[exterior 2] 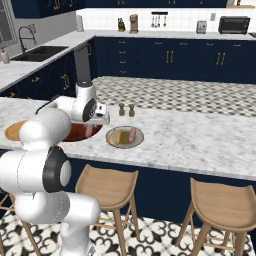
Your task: Place one bun and one sausage from the bowl on each plate.
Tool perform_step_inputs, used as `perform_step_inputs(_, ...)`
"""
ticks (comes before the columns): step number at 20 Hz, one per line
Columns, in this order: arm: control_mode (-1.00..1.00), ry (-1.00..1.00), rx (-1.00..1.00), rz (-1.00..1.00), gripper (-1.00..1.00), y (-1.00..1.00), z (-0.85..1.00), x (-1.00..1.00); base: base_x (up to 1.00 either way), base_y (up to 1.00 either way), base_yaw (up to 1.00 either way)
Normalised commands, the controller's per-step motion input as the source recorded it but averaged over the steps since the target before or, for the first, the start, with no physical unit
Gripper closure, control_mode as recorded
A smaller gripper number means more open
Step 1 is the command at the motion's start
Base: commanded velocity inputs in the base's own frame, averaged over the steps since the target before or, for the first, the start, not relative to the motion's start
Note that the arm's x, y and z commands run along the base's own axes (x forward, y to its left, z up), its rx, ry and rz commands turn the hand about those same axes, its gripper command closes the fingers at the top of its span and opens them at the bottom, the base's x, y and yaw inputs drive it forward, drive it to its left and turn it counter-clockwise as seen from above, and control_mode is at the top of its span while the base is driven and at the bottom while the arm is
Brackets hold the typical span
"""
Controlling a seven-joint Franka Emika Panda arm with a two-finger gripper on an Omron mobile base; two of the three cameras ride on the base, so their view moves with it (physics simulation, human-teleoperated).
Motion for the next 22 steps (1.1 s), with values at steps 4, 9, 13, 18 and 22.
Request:
perform_step_inputs(4, -1.0, 0.02, -0.01, -0.13, 1.0, -0.17, 0.41, -0.15, 0.0, 0.0, 0.0)
perform_step_inputs(9, -1.0, 0.02, 0.0, -0.22, 1.0, -0.33, 0.18, -0.34, 0.0, 0.0, 0.0)
perform_step_inputs(13, -1.0, 0.0, 0.0, -0.01, 1.0, -0.5, 0.0, -0.37, 0.0, 0.0, 0.0)
perform_step_inputs(18, -1.0, 0.0, 0.0, 0.0, 1.0, -0.09, 0.0, -0.13, 0.0, 0.0, 0.0)
perform_step_inputs(22, 1.0, 0.0, 0.0, 0.0, 1.0, 0.0, 0.0, 0.0, -0.29, 0.21, 0.01)
